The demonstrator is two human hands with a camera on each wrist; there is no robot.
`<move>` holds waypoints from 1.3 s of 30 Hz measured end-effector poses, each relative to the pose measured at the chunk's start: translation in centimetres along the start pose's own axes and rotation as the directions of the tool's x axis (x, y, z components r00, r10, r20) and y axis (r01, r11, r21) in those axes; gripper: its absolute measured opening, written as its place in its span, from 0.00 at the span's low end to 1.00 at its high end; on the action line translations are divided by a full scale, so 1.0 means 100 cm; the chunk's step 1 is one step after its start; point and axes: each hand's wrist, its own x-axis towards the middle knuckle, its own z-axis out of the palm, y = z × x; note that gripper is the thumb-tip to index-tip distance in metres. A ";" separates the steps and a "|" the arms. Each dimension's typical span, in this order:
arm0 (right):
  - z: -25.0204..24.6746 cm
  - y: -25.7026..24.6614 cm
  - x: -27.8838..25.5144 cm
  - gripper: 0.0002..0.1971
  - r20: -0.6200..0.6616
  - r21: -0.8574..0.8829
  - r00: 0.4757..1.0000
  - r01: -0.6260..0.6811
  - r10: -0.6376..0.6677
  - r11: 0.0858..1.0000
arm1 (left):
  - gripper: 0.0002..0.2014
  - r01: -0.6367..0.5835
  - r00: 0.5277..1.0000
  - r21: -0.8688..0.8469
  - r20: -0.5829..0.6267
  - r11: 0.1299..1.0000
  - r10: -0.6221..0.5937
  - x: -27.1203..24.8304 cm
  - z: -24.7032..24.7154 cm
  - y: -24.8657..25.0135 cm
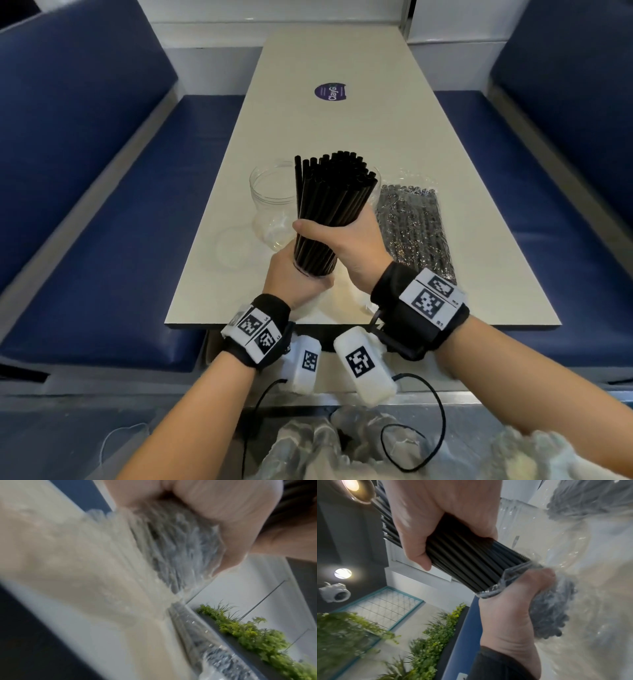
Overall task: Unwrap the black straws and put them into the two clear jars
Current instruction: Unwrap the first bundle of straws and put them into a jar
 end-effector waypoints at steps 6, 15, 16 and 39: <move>0.008 -0.025 0.005 0.26 0.050 0.105 0.998 0.026 -0.032 0.994 | 0.15 0.011 0.999 -0.014 0.035 1.000 -0.011 -0.007 -0.016 0.029; 0.004 -0.049 0.012 0.33 0.186 0.030 0.977 0.100 -0.104 0.994 | 0.14 0.064 0.998 -0.005 0.003 0.998 -0.064 -0.016 -0.037 0.048; 0.001 -0.052 0.013 0.31 0.210 0.021 0.972 0.107 -0.109 0.994 | 0.14 0.059 0.998 0.007 0.003 0.998 -0.059 -0.017 -0.041 0.051; -0.056 0.008 0.083 0.59 0.055 -0.663 0.998 0.057 -0.026 0.746 | 0.11 -0.063 0.998 0.963 0.061 0.261 0.018 0.046 -0.125 0.120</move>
